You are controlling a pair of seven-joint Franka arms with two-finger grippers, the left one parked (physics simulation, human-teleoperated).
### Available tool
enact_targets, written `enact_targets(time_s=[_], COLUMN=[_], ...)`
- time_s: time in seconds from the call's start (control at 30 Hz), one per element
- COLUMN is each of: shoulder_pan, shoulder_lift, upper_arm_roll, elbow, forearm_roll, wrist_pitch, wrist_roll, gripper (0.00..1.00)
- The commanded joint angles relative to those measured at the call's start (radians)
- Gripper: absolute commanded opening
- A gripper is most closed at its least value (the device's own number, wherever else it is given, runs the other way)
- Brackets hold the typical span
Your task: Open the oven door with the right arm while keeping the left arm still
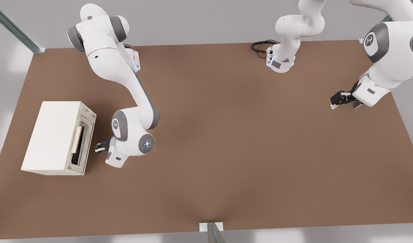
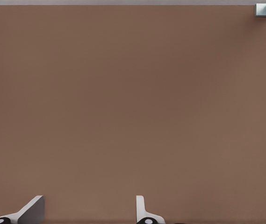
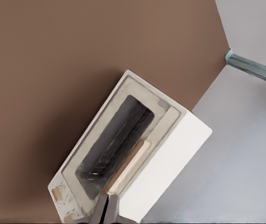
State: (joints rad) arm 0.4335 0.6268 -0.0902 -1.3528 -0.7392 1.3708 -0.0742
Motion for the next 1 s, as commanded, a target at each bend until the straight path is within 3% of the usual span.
enact_targets(time_s=[0.0,0.07,0.5,0.97], shoulder_pan=[-0.009,-0.038,-0.088,-0.087], shoulder_lift=[0.021,-0.059,-0.052,-0.090], upper_arm_roll=[0.000,0.003,-0.074,-0.088], elbow=[-0.025,-0.126,-0.250,-0.401], forearm_roll=[-0.086,-0.095,-0.129,-0.150], wrist_pitch=[-0.058,-0.059,0.100,0.136], wrist_roll=[0.247,0.306,0.363,0.470], gripper=[0.00,0.00,0.00,0.00])
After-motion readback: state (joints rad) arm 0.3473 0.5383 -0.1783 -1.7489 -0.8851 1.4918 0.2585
